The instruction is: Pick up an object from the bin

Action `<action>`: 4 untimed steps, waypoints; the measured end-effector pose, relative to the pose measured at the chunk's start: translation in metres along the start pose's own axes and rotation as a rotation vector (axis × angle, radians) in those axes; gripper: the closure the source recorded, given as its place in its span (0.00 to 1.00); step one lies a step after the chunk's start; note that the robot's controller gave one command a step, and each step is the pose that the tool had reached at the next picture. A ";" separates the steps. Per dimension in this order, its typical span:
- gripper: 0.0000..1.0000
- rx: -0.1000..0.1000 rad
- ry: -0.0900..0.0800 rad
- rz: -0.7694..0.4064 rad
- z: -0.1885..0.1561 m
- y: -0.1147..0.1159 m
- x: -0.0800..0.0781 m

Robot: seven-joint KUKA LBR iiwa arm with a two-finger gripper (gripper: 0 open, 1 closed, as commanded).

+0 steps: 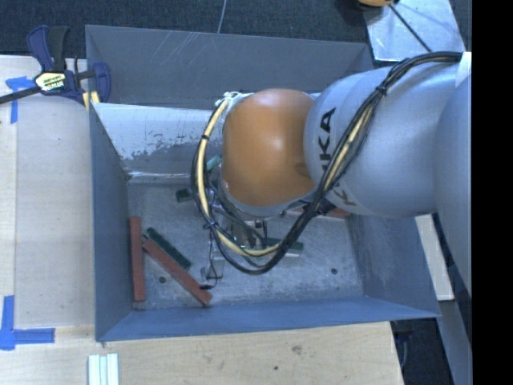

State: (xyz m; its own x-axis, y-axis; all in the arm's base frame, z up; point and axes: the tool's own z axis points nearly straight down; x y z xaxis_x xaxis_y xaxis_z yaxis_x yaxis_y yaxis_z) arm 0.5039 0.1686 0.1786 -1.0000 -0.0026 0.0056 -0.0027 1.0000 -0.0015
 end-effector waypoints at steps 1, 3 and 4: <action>0.00 -0.003 -0.008 0.003 -0.004 0.000 -0.002; 1.00 -0.005 -0.012 0.179 0.106 0.001 -0.008; 1.00 -0.005 -0.012 0.179 0.106 0.001 -0.008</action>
Offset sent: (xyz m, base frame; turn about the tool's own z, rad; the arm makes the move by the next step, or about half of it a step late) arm -0.0017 0.0122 -0.0984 0.2360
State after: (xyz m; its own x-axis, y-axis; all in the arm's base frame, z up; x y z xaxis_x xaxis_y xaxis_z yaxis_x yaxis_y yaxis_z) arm 0.5118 0.1691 0.0726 -0.9845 0.1754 -0.0058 0.1754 0.9845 0.0033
